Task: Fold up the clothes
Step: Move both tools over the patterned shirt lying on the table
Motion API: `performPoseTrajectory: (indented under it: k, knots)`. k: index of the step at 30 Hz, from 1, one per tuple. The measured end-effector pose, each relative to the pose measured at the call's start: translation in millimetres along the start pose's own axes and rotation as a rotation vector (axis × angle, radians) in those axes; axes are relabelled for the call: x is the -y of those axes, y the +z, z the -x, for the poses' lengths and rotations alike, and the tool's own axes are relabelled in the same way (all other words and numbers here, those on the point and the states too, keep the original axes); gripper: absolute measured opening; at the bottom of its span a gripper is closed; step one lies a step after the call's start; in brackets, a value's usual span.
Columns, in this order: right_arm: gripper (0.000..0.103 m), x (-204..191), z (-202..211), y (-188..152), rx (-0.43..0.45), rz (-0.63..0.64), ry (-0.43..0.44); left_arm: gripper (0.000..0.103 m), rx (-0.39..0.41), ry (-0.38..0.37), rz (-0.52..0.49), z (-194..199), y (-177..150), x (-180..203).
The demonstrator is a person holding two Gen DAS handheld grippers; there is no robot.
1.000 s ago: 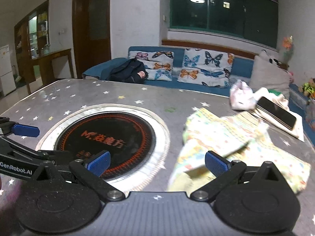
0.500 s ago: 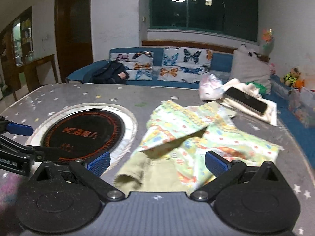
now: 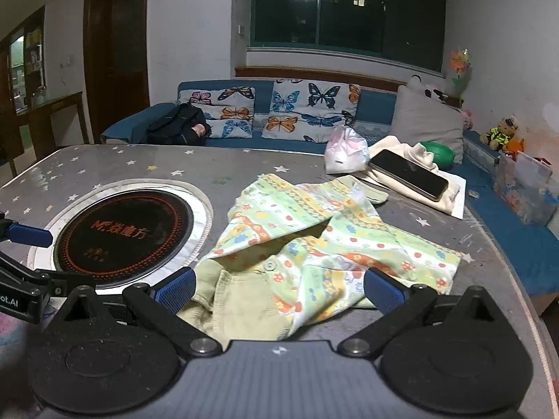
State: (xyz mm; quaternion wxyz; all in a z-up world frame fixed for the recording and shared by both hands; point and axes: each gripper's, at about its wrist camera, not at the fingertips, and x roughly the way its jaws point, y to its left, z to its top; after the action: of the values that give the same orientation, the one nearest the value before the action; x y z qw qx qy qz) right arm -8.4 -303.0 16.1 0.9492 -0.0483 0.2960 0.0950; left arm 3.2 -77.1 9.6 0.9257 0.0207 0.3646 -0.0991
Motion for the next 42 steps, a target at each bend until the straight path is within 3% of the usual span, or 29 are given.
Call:
performPoseTrajectory:
  k: [42]
  knots:
    - [0.103, -13, 4, -37, -0.086, 0.012, 0.025, 0.103, -0.044, -0.027, -0.056, -15, 5, 38]
